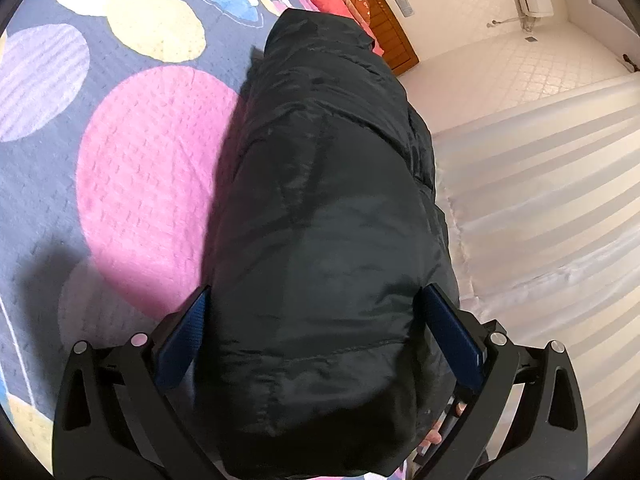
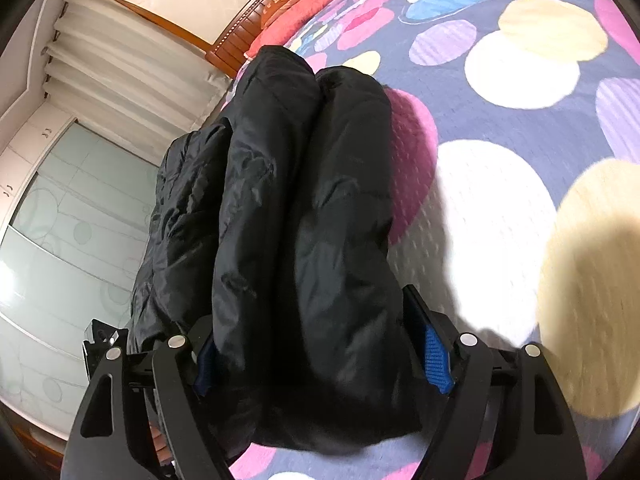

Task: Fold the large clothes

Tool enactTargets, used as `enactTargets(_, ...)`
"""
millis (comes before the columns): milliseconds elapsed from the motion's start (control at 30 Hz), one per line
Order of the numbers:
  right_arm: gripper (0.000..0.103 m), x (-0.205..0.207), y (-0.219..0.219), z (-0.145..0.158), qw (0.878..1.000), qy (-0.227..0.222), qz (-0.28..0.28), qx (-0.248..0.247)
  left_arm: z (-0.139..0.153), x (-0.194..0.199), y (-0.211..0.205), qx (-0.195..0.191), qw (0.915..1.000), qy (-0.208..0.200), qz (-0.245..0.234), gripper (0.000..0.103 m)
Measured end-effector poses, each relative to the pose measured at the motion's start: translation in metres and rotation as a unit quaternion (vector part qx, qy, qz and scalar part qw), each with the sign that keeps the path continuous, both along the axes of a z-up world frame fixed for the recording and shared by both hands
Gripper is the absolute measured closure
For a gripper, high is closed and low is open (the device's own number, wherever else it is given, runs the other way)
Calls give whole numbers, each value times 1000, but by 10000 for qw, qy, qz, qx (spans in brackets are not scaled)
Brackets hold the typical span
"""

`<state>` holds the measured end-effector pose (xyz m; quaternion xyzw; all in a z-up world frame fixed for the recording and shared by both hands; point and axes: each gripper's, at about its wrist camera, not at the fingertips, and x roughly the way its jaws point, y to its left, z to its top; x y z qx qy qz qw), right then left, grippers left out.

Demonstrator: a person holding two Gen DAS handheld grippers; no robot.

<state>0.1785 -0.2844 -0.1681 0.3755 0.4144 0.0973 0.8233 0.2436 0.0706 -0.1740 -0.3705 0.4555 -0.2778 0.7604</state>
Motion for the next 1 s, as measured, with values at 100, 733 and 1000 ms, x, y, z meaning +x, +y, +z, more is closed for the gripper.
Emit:
enactTargets(100,25,-3,-2,-2,9998,5,-40,186,-1,-1,0,-16,10000,42,46,2)
enactTargets(733,72,-45,8,-14,9983,151,225,513,18,-46,-9,383,9993,14,-45,24)
enactTargets(1000,62,-56,2,-20,9971,117,302,687,10,-54,-1,276,9996,65,24,18)
